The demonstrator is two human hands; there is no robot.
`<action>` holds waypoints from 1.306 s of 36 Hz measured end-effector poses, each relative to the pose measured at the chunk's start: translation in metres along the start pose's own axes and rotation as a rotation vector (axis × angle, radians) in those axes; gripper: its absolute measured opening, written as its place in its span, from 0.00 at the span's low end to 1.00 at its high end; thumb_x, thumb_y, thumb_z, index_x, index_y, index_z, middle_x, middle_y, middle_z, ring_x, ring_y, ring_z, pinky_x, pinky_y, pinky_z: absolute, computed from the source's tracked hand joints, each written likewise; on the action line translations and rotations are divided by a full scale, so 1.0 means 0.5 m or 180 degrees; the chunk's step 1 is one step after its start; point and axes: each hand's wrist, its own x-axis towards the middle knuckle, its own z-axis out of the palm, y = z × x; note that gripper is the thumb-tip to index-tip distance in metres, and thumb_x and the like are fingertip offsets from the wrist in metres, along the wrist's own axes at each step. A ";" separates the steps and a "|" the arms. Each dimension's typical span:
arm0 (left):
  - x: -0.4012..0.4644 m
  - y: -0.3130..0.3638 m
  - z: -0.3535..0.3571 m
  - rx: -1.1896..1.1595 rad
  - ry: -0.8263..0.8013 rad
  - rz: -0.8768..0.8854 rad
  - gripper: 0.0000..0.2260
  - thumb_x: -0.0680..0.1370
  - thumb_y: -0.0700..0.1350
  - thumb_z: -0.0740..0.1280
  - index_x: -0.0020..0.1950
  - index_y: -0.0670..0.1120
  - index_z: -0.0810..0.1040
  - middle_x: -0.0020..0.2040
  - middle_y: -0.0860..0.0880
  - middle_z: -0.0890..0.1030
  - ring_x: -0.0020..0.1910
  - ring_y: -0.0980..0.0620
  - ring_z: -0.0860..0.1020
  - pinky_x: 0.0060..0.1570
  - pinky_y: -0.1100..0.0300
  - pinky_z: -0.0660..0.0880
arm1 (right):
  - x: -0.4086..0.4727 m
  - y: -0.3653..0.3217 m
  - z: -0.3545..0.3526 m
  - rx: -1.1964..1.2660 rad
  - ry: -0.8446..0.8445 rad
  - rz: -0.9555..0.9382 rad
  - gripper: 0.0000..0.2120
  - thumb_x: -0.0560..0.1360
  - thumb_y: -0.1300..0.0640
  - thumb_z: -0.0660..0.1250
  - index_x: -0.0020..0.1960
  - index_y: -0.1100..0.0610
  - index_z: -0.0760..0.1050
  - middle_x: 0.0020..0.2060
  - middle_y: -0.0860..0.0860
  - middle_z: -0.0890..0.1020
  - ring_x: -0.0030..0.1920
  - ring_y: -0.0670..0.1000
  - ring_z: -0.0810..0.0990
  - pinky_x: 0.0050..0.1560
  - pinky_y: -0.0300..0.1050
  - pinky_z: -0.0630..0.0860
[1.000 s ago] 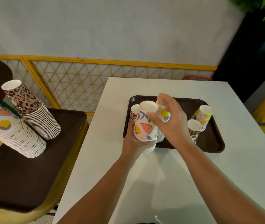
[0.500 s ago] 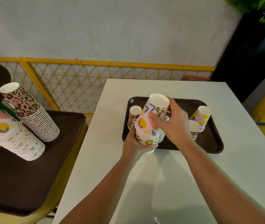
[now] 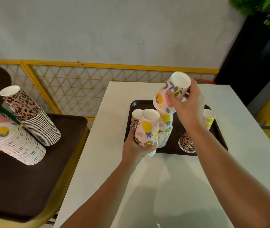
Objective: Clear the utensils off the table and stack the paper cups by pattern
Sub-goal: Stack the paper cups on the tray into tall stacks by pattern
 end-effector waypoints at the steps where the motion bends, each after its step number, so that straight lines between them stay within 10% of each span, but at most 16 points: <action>1: 0.001 0.001 0.000 0.0006 -0.0001 0.0005 0.40 0.49 0.56 0.78 0.60 0.52 0.73 0.53 0.55 0.81 0.53 0.53 0.79 0.55 0.51 0.78 | -0.003 0.010 0.004 -0.0066 -0.0035 0.0018 0.27 0.68 0.50 0.72 0.64 0.57 0.71 0.55 0.50 0.80 0.53 0.48 0.79 0.52 0.43 0.78; 4: 0.003 0.003 0.000 -0.0026 -0.0005 -0.0011 0.38 0.51 0.54 0.78 0.60 0.52 0.74 0.52 0.56 0.81 0.52 0.55 0.80 0.54 0.51 0.79 | -0.015 0.035 0.013 -0.0250 -0.0211 0.0086 0.26 0.69 0.52 0.73 0.65 0.55 0.70 0.55 0.49 0.79 0.52 0.45 0.78 0.47 0.31 0.74; 11: 0.003 0.014 0.001 -0.0056 -0.0061 0.0030 0.32 0.58 0.44 0.82 0.58 0.53 0.73 0.52 0.56 0.81 0.53 0.53 0.79 0.54 0.53 0.78 | -0.049 0.039 0.011 -0.0303 -0.0046 -0.0009 0.30 0.70 0.47 0.71 0.68 0.56 0.68 0.62 0.49 0.75 0.60 0.44 0.73 0.58 0.42 0.73; 22: 0.001 0.039 0.010 -0.0258 -0.0076 0.0152 0.38 0.49 0.57 0.76 0.59 0.54 0.74 0.50 0.56 0.82 0.51 0.55 0.80 0.54 0.50 0.78 | -0.112 -0.007 0.010 -0.0132 -0.0902 -0.0148 0.31 0.66 0.49 0.75 0.65 0.55 0.69 0.58 0.47 0.76 0.52 0.42 0.75 0.47 0.21 0.68; 29: -0.007 0.043 0.011 0.0071 -0.0039 0.0357 0.41 0.50 0.58 0.77 0.62 0.55 0.71 0.52 0.60 0.79 0.52 0.59 0.79 0.53 0.57 0.78 | -0.117 -0.006 0.014 -0.0362 -0.0959 -0.0129 0.27 0.68 0.53 0.74 0.64 0.55 0.69 0.55 0.50 0.79 0.51 0.45 0.76 0.49 0.38 0.75; 35: -0.007 0.028 0.009 0.0207 -0.0031 0.0486 0.38 0.58 0.43 0.83 0.64 0.50 0.71 0.54 0.56 0.80 0.55 0.55 0.78 0.55 0.57 0.77 | -0.112 -0.010 0.012 -0.0346 -0.0897 -0.0182 0.26 0.68 0.54 0.73 0.63 0.54 0.69 0.55 0.48 0.79 0.50 0.42 0.74 0.46 0.32 0.74; 41: -0.011 0.027 0.003 0.0104 -0.0024 0.0286 0.40 0.49 0.57 0.77 0.61 0.52 0.72 0.54 0.55 0.81 0.54 0.53 0.79 0.53 0.51 0.78 | -0.091 -0.037 -0.001 -0.0117 -0.0627 -0.0245 0.24 0.69 0.55 0.72 0.63 0.54 0.70 0.51 0.42 0.76 0.46 0.38 0.76 0.45 0.26 0.73; 47: -0.016 0.025 -0.002 0.0171 0.0076 0.0180 0.34 0.52 0.52 0.79 0.55 0.54 0.72 0.50 0.56 0.81 0.51 0.53 0.80 0.51 0.52 0.79 | -0.031 -0.090 -0.025 0.0352 -0.0144 -0.0254 0.25 0.67 0.51 0.71 0.62 0.55 0.70 0.51 0.45 0.78 0.51 0.46 0.79 0.51 0.44 0.79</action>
